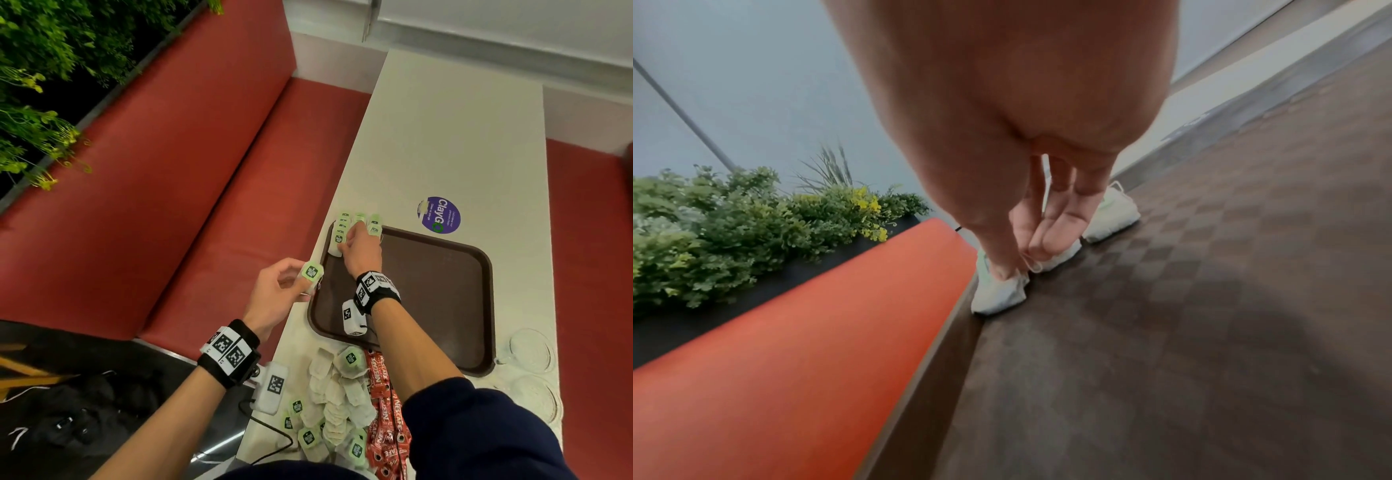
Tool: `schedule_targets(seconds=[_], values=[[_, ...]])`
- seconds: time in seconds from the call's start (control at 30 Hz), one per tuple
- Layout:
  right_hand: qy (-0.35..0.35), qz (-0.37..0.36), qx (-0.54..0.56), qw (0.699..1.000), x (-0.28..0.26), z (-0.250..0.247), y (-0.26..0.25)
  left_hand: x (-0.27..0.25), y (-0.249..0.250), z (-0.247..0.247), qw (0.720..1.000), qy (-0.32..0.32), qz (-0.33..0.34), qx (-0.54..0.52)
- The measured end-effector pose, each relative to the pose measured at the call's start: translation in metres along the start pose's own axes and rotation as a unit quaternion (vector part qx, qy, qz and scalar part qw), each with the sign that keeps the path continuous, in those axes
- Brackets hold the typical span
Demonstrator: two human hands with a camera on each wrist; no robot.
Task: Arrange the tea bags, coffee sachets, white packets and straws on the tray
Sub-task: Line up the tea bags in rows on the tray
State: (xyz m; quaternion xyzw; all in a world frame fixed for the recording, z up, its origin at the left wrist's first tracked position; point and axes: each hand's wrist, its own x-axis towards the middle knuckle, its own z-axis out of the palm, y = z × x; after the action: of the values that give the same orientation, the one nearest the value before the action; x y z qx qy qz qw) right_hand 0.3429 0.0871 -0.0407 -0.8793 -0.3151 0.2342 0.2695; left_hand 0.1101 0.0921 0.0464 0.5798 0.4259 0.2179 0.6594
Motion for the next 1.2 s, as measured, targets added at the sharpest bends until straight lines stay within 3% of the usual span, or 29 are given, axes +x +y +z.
schedule_targets(seconds=[0.13, 0.23, 0.33, 0.4, 0.57, 0.67, 0.87, 1.0, 1.2], values=[[0.042, -0.017, 0.026, 0.999, -0.007, -0.001, -0.002, 0.012, 0.005, 0.0, 0.999, 0.025, 0.005, 0.042], [0.067, -0.035, 0.147, 0.986, -0.02, -0.006, -0.007, 0.03, 0.007, 0.006, 0.998, 0.031, 0.011, 0.046], [0.017, 0.021, 0.335, 0.942, -0.046, -0.017, -0.011, 0.058, 0.001, 0.021, 0.998, 0.05, 0.005, 0.037], [-0.002, 0.04, 0.393, 0.919, -0.061, -0.019, -0.005, 0.079, -0.007, 0.034, 0.998, 0.051, -0.015, 0.028], [0.069, 0.046, 0.355, 0.931, -0.071, -0.02, 0.02, 0.112, -0.018, 0.073, 0.996, 0.029, -0.02, 0.081], [0.113, 0.082, 0.332, 0.933, -0.062, -0.021, 0.029, 0.127, -0.023, 0.087, 0.986, 0.012, 0.006, 0.167], [0.132, 0.117, 0.268, 0.947, -0.032, -0.005, 0.041, 0.144, -0.045, 0.08, 0.924, 0.035, 0.111, 0.365], [0.134, 0.113, 0.239, 0.955, -0.022, 0.004, 0.042, 0.147, -0.061, 0.062, 0.877, -0.007, 0.152, 0.456], [0.141, 0.102, 0.194, 0.966, -0.021, 0.015, 0.039, 0.151, -0.066, 0.055, 0.859, -0.025, 0.137, 0.492]])
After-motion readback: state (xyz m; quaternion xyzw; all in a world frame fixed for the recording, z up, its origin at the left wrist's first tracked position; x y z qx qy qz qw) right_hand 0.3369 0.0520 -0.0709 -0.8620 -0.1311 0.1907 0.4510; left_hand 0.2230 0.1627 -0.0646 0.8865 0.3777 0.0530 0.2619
